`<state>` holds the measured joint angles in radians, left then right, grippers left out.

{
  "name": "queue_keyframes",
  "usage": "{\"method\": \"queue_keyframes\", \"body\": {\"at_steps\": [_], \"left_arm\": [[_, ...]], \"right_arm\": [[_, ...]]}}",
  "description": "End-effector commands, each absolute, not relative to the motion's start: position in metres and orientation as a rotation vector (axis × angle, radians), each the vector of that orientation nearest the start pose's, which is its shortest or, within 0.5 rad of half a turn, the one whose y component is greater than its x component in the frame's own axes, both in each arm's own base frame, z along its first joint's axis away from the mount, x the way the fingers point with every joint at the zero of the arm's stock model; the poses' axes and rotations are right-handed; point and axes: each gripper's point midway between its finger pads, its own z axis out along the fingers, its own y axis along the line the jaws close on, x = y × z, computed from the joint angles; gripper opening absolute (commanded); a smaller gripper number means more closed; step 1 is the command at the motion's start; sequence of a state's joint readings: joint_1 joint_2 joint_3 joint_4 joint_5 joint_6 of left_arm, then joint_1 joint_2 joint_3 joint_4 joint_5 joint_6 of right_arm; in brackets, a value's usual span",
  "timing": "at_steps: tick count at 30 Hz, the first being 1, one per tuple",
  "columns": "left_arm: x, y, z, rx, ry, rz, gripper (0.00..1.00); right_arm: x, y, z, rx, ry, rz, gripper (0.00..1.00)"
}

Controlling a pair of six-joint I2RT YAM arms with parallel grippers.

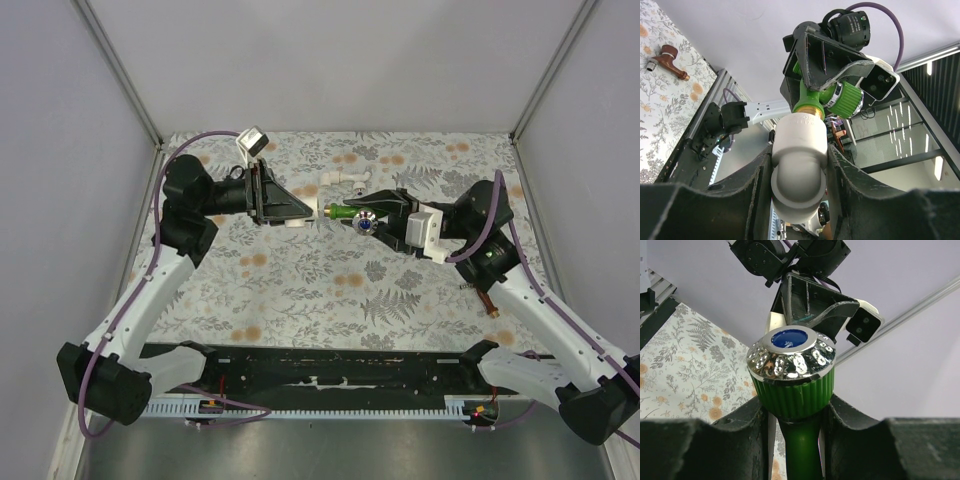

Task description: Install the water faucets

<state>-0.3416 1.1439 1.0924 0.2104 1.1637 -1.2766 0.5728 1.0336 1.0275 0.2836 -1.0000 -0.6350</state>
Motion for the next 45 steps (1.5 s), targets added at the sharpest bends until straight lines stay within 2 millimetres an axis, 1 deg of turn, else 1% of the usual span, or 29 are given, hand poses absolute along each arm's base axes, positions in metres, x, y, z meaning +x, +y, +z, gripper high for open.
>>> {"method": "queue_keyframes", "body": {"at_steps": [1,9,20,26,27,32,37,45], "left_arm": [[0.173,-0.25,0.425,0.421,1.87,-2.02,0.02],[0.166,-0.253,0.432,0.447,1.864,-2.037,0.02],[0.153,-0.259,0.443,0.503,1.834,-2.051,0.02],[0.155,-0.26,0.444,0.478,1.848,-2.065,0.02],[0.155,-0.26,0.444,0.471,1.852,-2.067,0.02],[0.158,-0.261,0.446,0.418,1.87,-2.087,0.02],[0.161,-0.261,0.442,0.409,1.877,-2.08,0.02],[0.16,-0.262,0.44,0.476,1.841,-2.03,0.02]], "right_arm": [[0.189,0.284,0.438,-1.341,0.396,0.57,0.0],[0.187,0.288,0.442,-1.343,0.374,0.605,0.0],[0.192,0.293,0.438,-1.35,0.383,0.626,0.0],[0.188,0.293,0.431,-1.393,0.374,0.637,0.0],[0.189,0.294,0.427,-1.405,0.387,0.636,0.0],[0.189,0.293,0.422,-1.438,0.395,0.622,0.0],[0.19,0.294,0.421,-1.451,0.406,0.63,0.0],[0.187,0.297,0.424,-1.429,0.423,0.695,0.0]]}}
